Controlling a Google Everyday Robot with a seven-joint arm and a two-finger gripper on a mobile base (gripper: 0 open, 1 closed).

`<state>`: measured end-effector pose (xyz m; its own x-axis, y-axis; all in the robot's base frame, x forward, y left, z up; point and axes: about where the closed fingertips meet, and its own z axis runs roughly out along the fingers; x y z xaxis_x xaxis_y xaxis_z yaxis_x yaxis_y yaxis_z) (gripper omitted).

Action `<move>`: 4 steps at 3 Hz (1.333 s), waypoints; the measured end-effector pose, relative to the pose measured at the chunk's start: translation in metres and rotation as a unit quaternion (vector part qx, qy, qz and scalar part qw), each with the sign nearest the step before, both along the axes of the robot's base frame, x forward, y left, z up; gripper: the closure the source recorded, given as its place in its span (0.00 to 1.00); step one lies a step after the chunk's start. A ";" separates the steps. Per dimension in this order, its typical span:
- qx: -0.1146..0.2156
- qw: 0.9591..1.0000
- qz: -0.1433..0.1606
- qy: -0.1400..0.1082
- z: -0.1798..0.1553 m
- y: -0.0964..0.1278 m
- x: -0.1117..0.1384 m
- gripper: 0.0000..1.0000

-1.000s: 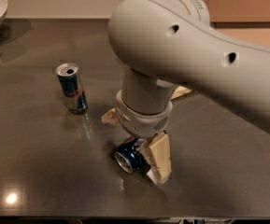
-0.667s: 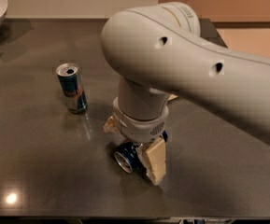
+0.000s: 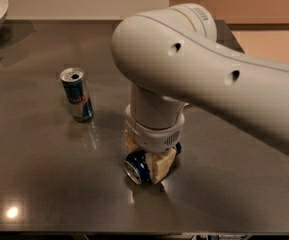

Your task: Place pepsi can upright

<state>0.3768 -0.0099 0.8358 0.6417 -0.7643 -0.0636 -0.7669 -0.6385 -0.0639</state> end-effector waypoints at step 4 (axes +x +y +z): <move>0.348 0.911 -0.165 0.144 0.118 0.022 0.016 1.00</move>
Offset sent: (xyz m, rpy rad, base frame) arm 0.0200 0.0059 0.0839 0.2771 0.1033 -0.2186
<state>0.3925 0.0120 0.9535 0.2636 -0.6225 -0.7369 -0.9591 -0.2508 -0.1312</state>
